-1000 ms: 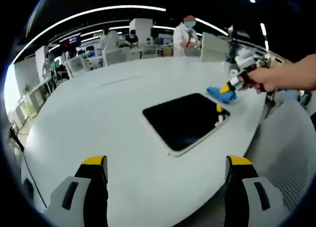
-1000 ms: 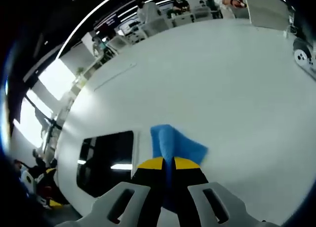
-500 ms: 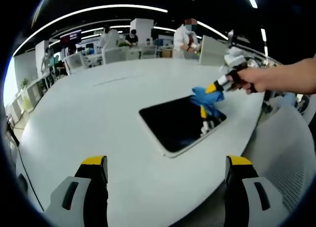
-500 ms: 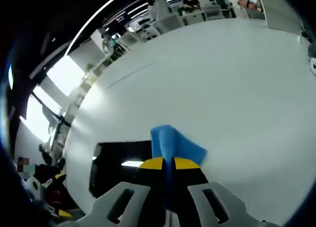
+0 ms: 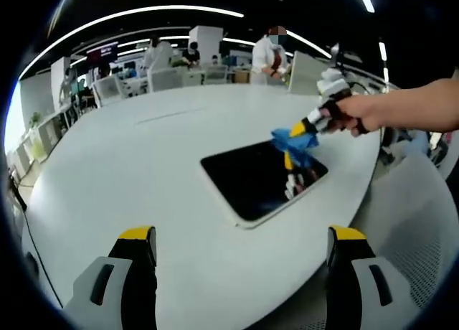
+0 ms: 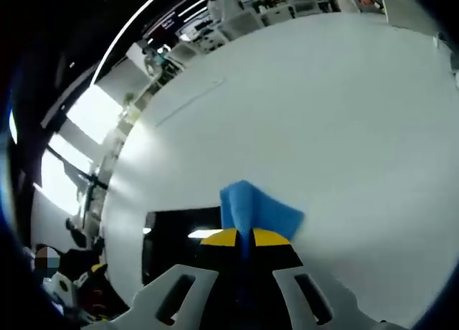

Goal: Wipe the mirror surface with the cleaning cloth until all visible marks leave the cleaned area.

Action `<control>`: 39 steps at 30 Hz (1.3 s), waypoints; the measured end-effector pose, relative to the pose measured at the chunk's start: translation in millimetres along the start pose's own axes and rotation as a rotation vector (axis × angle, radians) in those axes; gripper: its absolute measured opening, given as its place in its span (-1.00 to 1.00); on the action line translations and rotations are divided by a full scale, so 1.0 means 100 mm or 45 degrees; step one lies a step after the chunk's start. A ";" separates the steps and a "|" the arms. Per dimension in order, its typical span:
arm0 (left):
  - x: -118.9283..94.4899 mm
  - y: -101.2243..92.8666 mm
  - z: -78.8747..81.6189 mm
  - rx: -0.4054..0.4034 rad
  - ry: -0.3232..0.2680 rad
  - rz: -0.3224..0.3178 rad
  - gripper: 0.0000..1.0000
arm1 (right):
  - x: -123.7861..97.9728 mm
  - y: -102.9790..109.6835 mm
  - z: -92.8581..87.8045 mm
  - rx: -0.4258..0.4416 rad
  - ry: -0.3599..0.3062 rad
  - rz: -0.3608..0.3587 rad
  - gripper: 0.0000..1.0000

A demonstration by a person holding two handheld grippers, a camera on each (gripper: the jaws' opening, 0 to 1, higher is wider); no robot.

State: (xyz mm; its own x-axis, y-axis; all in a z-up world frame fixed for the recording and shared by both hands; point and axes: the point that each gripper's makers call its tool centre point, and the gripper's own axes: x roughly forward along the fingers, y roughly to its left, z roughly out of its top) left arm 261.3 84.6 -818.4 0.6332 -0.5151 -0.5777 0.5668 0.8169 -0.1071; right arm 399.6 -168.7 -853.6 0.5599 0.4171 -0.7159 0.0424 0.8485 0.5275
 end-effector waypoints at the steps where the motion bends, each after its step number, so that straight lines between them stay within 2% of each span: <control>1: 0.00 0.00 0.00 -0.001 0.000 -0.002 0.99 | -0.01 0.01 0.02 0.007 -0.016 0.007 -0.99; 7: -0.01 -0.01 0.01 -0.004 -0.005 -0.004 0.99 | 0.08 -0.10 -0.12 -0.017 0.018 -0.042 -0.99; 14: -0.01 0.03 0.02 -0.023 -0.023 0.011 0.99 | 0.11 0.00 -0.12 -0.075 0.010 -0.057 -0.99; 22: 0.00 0.00 0.01 -0.012 -0.015 -0.007 0.99 | 0.24 0.24 -0.18 -0.072 0.002 -0.050 -0.99; 26: 0.00 -0.01 0.02 0.000 -0.014 -0.009 0.99 | 0.31 0.40 -0.23 -0.115 0.019 -0.052 -0.99; 28: 0.00 -0.02 0.02 0.002 -0.016 -0.011 0.99 | 0.36 0.52 -0.29 -0.113 0.042 -0.020 -0.99; 39: 0.00 -0.02 0.05 0.001 -0.037 -0.014 0.99 | 0.64 0.92 -0.34 -0.203 0.078 -0.008 -0.99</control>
State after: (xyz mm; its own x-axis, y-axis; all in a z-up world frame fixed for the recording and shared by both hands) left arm 262.9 82.1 -814.0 0.6424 -0.5312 -0.5525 0.5740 0.8111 -0.1124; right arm 411.3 -52.9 -866.0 0.5081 0.4267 -0.7482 -0.0887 0.8900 0.4473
